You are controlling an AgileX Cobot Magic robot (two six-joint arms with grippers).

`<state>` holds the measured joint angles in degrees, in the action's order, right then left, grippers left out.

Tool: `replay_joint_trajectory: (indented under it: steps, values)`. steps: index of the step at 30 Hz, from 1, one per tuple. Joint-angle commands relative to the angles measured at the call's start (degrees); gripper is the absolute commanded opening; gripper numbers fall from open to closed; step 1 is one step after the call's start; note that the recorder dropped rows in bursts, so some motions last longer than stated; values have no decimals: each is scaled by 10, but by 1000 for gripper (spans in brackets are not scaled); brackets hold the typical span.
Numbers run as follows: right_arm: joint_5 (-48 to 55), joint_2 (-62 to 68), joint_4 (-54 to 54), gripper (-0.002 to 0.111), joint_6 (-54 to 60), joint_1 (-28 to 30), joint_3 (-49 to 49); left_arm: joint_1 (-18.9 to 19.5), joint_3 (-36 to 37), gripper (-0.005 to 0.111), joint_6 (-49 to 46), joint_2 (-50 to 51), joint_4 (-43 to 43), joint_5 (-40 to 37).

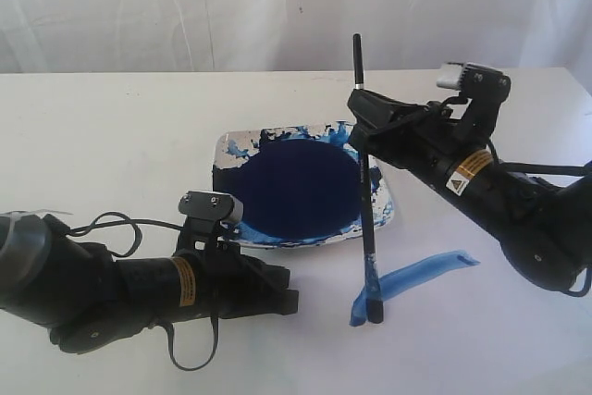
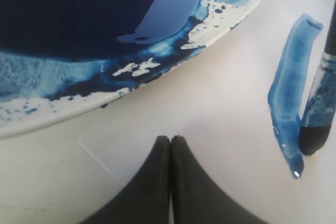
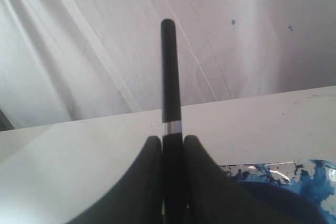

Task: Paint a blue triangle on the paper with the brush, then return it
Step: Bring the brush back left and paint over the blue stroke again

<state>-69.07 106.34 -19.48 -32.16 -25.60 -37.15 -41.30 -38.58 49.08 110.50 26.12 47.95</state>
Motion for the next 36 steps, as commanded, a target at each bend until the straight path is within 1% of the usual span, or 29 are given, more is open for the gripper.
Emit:
replay_joint_trajectory:
  steps: [1, 5, 13, 16, 19, 21, 26, 36]
  values:
    - [-9, -1, -16, 0, 7, -2, -2, -1, 2, 0, -1, -4, 1, -11]
    - [9, -13, -27, 0, 7, -2, 2, -1, 2, 0, -1, -4, 1, -11]
    - [44, -71, -31, 0, 38, 0, 46, -1, 2, 0, -1, -4, 1, -11]
    - [34, -82, -29, 0, 39, 0, 56, -1, 2, 0, -1, -4, 1, -11]
    - [-9, -85, -32, 0, 35, 0, 56, -1, 2, 0, -1, -4, 1, -11]
    - [-9, -85, -26, 0, 35, 0, 56, -1, 2, 0, -1, -4, 1, -11]
    - [-9, -78, -16, 0, 35, 0, 39, -1, 2, 0, -1, -4, 1, -11]
    - [-9, -13, -15, 0, 15, -2, -10, -1, 2, 0, -1, -4, 1, -11]
